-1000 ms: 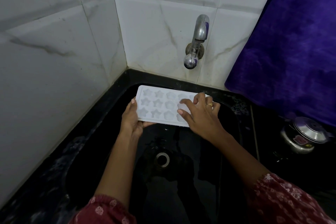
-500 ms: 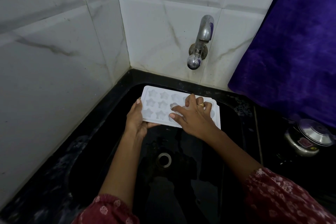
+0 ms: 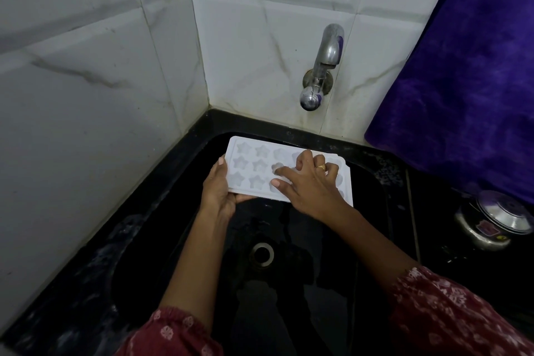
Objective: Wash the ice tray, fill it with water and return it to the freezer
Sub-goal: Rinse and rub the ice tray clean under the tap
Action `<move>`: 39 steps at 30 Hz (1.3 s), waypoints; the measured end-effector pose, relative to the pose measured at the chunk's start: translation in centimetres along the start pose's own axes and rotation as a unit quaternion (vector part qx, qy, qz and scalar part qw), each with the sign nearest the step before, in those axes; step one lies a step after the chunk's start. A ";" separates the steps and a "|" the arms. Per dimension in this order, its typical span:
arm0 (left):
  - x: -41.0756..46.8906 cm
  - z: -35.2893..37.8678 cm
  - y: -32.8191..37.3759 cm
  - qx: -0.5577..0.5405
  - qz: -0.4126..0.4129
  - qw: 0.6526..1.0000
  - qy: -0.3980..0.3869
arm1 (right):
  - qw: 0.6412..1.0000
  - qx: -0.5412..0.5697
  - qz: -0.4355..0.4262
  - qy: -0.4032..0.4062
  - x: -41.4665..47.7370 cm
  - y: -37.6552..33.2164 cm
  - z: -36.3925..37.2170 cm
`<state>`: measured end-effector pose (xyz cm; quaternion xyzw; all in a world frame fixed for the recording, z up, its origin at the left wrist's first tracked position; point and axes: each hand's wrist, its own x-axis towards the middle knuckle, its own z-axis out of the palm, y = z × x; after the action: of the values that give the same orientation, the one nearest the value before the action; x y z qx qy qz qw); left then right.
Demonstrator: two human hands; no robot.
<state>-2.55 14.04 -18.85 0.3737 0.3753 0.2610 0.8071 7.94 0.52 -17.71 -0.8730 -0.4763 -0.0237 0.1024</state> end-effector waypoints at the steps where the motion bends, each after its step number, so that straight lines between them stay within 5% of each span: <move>1: 0.0 -0.1 0.0 -0.001 -0.001 1.000 0.000 | 1.000 -0.006 0.001 0.003 0.0 0.0 0.0; 6: -0.2 -0.2 -0.1 -0.009 -0.004 1.000 0.005 | 0.999 -0.001 -0.007 0.054 0.2 -1.1 -0.4; 28: -0.4 0.2 -0.4 -0.023 -0.021 1.000 0.001 | 0.999 -0.034 -0.032 0.010 1.7 -1.9 0.4; 39: -0.4 0.1 0.2 -0.020 -0.011 1.000 0.005 | 0.999 0.036 -0.004 -0.020 1.8 -2.1 0.2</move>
<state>-2.76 13.86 -18.50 0.3523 0.3782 0.2616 0.8151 7.15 3.21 -17.33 -0.8670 -0.4827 0.0105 0.1236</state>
